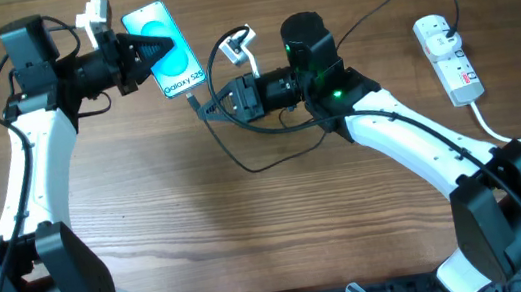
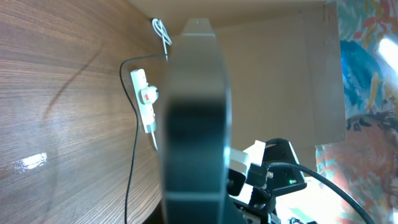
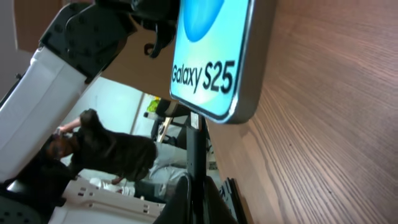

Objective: Plug charger to phone and switch on socket
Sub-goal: 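Align the plug tip with the phone's bottom port using the right gripper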

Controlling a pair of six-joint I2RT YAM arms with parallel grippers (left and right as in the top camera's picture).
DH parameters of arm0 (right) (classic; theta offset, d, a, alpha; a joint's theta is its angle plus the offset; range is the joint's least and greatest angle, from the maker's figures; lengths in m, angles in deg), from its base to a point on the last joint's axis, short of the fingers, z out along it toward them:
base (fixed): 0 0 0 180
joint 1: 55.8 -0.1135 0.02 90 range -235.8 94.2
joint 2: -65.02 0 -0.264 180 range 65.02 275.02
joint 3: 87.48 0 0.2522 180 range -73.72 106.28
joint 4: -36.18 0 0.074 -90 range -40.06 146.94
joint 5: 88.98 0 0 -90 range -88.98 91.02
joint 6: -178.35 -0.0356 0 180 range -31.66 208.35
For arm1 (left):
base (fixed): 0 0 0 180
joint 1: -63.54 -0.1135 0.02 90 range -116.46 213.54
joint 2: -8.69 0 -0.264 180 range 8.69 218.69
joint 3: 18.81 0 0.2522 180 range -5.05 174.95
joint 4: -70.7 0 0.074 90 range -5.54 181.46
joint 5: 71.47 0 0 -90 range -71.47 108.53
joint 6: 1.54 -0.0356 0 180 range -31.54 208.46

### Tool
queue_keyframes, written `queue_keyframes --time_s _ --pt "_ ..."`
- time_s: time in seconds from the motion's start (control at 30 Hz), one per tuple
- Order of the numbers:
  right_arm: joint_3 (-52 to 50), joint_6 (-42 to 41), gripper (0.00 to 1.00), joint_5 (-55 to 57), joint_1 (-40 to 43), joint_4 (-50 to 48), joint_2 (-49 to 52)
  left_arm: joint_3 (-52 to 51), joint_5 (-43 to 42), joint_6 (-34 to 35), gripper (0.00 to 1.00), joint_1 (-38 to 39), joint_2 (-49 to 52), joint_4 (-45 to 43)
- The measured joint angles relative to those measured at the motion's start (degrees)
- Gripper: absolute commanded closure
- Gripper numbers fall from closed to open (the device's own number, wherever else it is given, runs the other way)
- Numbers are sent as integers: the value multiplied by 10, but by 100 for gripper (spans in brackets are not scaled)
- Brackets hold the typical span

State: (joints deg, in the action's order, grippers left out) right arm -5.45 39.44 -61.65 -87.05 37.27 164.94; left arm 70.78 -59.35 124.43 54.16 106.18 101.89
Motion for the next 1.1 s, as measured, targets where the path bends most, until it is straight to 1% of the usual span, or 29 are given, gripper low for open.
queue_keyframes --time_s 0.4,0.73,0.83,0.93,1.1 --pt "0 -23 96 22 -1 -7 -1 0 1 0 96 0 0 -3" --pt "0 -26 96 38 -4 -8 -2 0 6 -1 96 0 0 -5" --pt "0 -25 95 38 -5 -7 -2 0 0 -12 96 -1 0 -5" --pt "0 -25 96 29 -6 -6 -2 0 -6 -28 96 -3 0 21" --pt "-4 -32 96 11 -11 -2 -2 2 -11 -84 96 -9 0 104"
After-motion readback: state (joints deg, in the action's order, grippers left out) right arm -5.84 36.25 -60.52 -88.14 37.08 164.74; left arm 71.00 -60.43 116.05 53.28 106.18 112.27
